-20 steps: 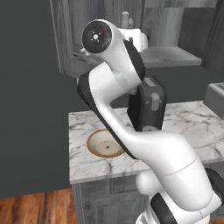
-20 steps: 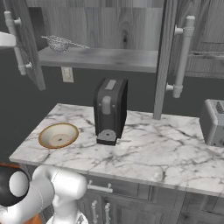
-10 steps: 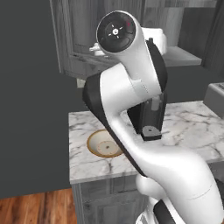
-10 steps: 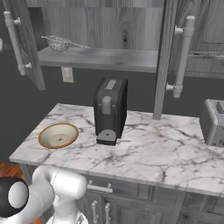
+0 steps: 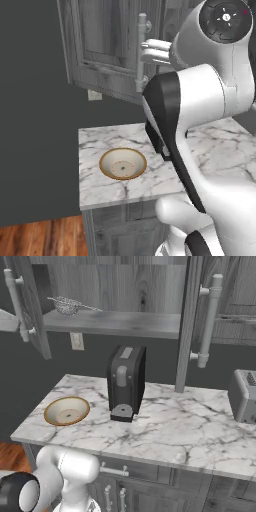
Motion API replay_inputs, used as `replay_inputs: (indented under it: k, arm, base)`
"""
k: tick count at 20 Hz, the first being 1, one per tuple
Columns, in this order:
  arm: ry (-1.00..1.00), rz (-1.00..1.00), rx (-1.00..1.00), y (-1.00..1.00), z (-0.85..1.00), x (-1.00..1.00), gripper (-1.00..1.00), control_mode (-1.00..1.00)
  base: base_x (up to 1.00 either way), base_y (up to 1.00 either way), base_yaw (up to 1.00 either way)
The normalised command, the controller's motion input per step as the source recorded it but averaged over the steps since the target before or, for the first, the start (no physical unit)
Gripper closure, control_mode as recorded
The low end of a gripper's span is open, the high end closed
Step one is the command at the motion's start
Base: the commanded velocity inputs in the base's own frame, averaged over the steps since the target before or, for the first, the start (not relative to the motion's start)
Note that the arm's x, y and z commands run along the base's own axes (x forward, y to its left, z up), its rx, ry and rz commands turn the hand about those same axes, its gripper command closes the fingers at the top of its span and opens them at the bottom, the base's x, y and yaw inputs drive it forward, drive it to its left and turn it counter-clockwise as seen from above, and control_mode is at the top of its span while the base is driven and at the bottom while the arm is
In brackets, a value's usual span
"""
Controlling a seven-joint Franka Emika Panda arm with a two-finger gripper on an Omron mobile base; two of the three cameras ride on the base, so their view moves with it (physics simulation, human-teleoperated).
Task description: Open the cabinet and setup a tea strainer by placing it in the bowl upright.
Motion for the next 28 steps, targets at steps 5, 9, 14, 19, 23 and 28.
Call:
replay_inputs:
  k: [5,9,14,19,23,28]
  arm:
    - [0.0,0.11,0.44,-0.6,-0.18,0.0,-1.0,-1.0]
    - [0.0,0.1,0.41,-0.43,-0.09,0.0,-1.0,-1.0]
    - [0.01,0.08,0.47,-0.4,-0.11,0.01,-1.0,-1.0]
    - [0.07,0.05,0.51,-0.24,-0.24,0.21,-1.0,-1.0]
    - [0.09,0.08,0.4,0.01,-0.24,0.26,-1.0,-1.0]
    - [0.18,0.13,0.27,0.28,-0.17,0.38,-1.0,-1.0]
  base:
    - [0.0,0.0,0.0]
    - [0.0,0.0,0.0]
    - [0.0,0.0,0.0]
    - [0.0,0.0,0.0]
    - [0.0,0.0,0.0]
    - [0.0,0.0,0.0]
